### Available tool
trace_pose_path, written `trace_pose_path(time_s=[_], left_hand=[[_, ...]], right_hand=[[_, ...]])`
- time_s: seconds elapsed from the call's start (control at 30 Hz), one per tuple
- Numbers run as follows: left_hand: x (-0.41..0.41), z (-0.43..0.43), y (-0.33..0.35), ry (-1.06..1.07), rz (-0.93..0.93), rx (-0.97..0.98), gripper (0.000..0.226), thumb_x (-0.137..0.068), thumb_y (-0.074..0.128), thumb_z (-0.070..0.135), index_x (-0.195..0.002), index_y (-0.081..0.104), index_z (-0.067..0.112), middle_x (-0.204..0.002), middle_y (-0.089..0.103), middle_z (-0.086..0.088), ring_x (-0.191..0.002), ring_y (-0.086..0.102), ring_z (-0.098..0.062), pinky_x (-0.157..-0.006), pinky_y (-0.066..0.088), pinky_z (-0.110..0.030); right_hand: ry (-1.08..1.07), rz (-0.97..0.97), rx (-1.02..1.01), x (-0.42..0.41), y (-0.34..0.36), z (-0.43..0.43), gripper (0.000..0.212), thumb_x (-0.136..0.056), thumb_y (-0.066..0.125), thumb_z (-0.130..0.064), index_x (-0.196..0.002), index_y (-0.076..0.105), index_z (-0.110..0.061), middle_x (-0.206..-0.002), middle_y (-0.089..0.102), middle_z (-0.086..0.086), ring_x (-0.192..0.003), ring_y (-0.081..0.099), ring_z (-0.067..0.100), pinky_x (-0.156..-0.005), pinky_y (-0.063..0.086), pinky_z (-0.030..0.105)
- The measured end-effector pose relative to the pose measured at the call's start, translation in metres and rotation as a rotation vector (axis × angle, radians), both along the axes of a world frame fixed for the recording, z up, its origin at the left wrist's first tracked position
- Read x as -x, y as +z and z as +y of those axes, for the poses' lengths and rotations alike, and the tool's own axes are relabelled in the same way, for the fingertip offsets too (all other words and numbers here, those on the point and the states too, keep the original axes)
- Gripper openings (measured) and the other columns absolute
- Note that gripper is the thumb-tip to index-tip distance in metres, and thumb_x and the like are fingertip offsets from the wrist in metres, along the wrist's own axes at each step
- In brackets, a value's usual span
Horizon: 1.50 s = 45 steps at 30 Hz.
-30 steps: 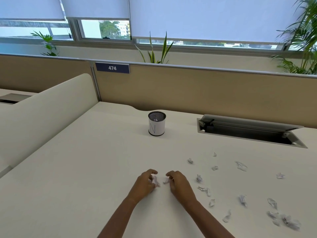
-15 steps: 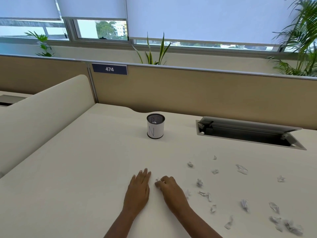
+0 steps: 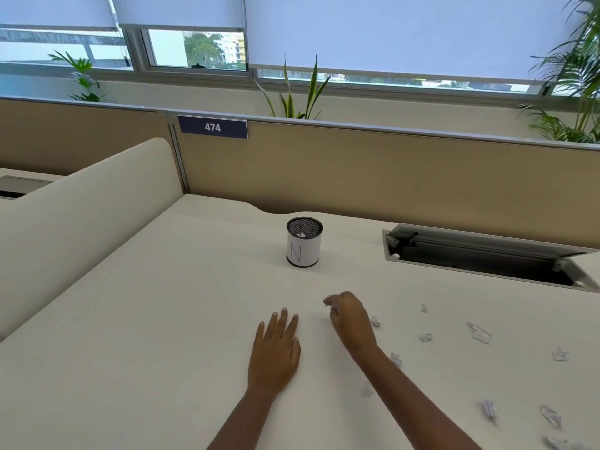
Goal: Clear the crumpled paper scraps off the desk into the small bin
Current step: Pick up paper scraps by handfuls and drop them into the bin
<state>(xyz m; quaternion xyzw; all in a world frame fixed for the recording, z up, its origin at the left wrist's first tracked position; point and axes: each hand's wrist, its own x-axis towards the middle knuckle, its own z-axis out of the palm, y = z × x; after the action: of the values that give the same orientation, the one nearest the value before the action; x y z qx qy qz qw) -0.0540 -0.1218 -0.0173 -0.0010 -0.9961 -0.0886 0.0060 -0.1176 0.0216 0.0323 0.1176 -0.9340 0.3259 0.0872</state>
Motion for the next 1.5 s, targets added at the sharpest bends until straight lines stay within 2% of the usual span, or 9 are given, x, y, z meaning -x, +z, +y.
trace_pose_path(time_s=[0.37, 0.47, 0.63, 0.73, 0.93, 1.0, 1.07, 1.33, 1.5], left_hand=[[0.05, -0.001, -0.003, 0.061, 0.02, -0.031, 0.051, -0.075, 0.036, 0.034, -0.109, 0.071, 0.02, -0.115, 0.07, -0.006, -0.102, 0.069, -0.023, -0.096, 0.027, -0.037], [0.058, 0.0, -0.005, 0.079, 0.047, -0.031, 0.051, -0.075, 0.036, 0.034, -0.11, 0.071, 0.02, -0.116, 0.07, -0.007, -0.103, 0.069, -0.024, -0.106, 0.019, -0.037], [0.066, 0.001, -0.004, 0.077, 0.044, -0.046, 0.051, -0.074, 0.036, 0.035, -0.108, 0.072, 0.02, -0.115, 0.071, -0.006, -0.102, 0.069, -0.023, -0.099, 0.024, -0.038], [0.068, 0.0, -0.004, 0.067, 0.053, -0.042, 0.051, -0.075, 0.036, 0.035, -0.109, 0.071, 0.02, -0.115, 0.07, -0.007, -0.103, 0.069, -0.023, -0.101, 0.023, -0.037], [0.068, 0.0, -0.004, 0.062, 0.077, -0.001, 0.051, -0.075, 0.036, 0.035, -0.108, 0.072, 0.019, -0.115, 0.071, -0.007, -0.103, 0.069, -0.024, -0.095, 0.03, -0.04], [0.068, 0.0, -0.003, 0.06, 0.086, -0.003, 0.051, -0.075, 0.035, 0.035, -0.107, 0.072, 0.019, -0.113, 0.071, -0.007, -0.101, 0.07, -0.023, -0.096, 0.04, -0.045], [0.067, 0.001, -0.002, 0.059, 0.08, -0.014, 0.051, -0.074, 0.035, 0.034, -0.105, 0.073, 0.018, -0.111, 0.072, -0.007, -0.099, 0.07, -0.023, -0.084, 0.055, -0.043], [0.06, 0.013, -0.005, 0.054, 0.075, 0.026, 0.054, -0.076, 0.033, 0.031, -0.105, 0.073, 0.008, -0.111, 0.071, -0.016, -0.098, 0.07, -0.03, -0.079, 0.055, -0.048], [0.05, 0.038, -0.003, 0.034, 0.083, 0.019, 0.056, -0.077, 0.032, 0.031, -0.105, 0.071, 0.004, -0.111, 0.069, -0.021, -0.099, 0.069, -0.033, -0.08, 0.054, -0.05]], right_hand=[[0.028, 0.401, 0.149, 0.079, 0.08, -0.044, 0.02, -0.083, 0.054, 0.008, -0.098, 0.065, 0.002, -0.092, 0.064, 0.02, -0.085, 0.059, 0.034, -0.071, 0.049, 0.035], [0.053, 0.418, 0.125, 0.102, 0.086, -0.058, 0.024, -0.082, 0.052, 0.01, -0.101, 0.063, 0.002, -0.095, 0.062, 0.019, -0.089, 0.057, 0.034, -0.072, 0.052, 0.039], [0.064, 0.201, 0.005, 0.135, 0.079, -0.068, 0.039, -0.081, 0.042, 0.013, -0.116, 0.054, 0.001, -0.116, 0.051, 0.019, -0.109, 0.05, 0.034, -0.086, 0.046, 0.04], [0.091, 0.032, -0.031, 0.144, 0.073, -0.063, 0.036, -0.084, 0.042, 0.008, -0.113, 0.058, -0.004, -0.124, 0.046, 0.02, -0.109, 0.049, 0.035, -0.091, 0.041, 0.038], [-0.021, 0.041, 0.183, 0.118, 0.062, -0.024, 0.037, -0.078, 0.043, 0.015, -0.099, 0.066, -0.005, -0.115, 0.054, 0.019, -0.11, 0.051, 0.027, -0.081, 0.03, 0.012], [-0.061, -0.004, 0.181, 0.105, 0.05, -0.001, 0.036, -0.078, 0.044, 0.013, -0.097, 0.066, -0.007, -0.114, 0.057, 0.016, -0.107, 0.053, 0.026, -0.079, 0.031, 0.013], [-0.06, -0.075, 0.147, 0.09, 0.037, 0.024, 0.031, -0.082, 0.046, 0.01, -0.099, 0.066, -0.008, -0.113, 0.059, 0.015, -0.104, 0.056, 0.027, -0.079, 0.034, 0.016], [0.084, -0.325, -0.078, 0.024, 0.004, 0.093, 0.027, -0.086, 0.058, -0.007, -0.113, 0.058, -0.01, -0.119, 0.055, 0.007, -0.114, 0.049, 0.019, -0.084, 0.028, 0.012], [0.062, -0.182, -0.235, 0.004, -0.013, 0.094, 0.019, -0.086, 0.053, 0.0, -0.099, 0.065, -0.006, -0.105, 0.062, 0.014, -0.098, 0.056, 0.028, -0.08, 0.041, 0.026]])
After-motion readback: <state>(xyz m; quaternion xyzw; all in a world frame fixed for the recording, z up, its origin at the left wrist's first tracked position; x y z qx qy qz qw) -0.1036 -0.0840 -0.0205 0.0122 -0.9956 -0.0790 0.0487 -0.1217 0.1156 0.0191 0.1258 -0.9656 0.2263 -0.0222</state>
